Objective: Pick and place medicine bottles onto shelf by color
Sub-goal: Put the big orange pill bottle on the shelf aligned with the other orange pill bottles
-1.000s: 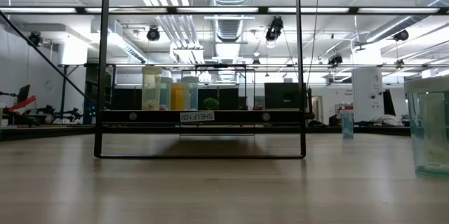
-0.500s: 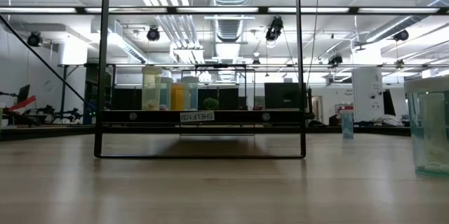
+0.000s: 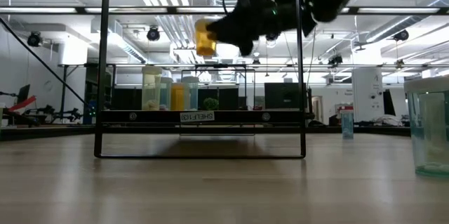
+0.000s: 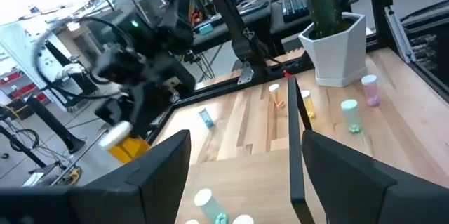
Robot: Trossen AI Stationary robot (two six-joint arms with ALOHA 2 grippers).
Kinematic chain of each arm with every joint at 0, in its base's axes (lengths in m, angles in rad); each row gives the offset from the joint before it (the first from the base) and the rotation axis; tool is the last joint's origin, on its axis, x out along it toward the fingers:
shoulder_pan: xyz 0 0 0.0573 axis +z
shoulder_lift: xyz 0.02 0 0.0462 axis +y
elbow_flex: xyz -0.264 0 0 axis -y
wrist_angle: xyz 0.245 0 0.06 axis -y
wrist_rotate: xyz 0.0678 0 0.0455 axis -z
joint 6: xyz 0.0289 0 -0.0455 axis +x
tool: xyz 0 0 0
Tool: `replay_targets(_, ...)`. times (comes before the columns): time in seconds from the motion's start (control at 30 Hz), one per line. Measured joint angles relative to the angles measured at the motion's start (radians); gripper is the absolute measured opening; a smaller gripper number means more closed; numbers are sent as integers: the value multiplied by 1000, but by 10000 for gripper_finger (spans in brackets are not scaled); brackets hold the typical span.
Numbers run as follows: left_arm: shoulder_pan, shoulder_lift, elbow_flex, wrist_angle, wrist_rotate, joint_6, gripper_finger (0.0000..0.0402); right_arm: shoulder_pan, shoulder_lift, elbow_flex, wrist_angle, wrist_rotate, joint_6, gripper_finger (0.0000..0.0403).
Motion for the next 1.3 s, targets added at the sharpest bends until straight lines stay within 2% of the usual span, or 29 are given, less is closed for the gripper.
replay_targets(0.17,0,0,-8,31,0,21,256,-3,3,-98,118,-1,-31,127)
replay_targets(0.43,9,-3,-8,39,0,33,256,-11,23,-152,149,26,-23,124)
replay_targets(0.87,11,-14,-9,39,-1,28,256,-13,190,-162,344,26,-14,123)
replay_targets(1.07,11,-14,-9,39,-1,26,256,-15,233,-162,354,78,-32,123)
replay_targets(1.3,11,-14,-9,41,-2,26,256,-13,249,-162,354,79,-44,123)
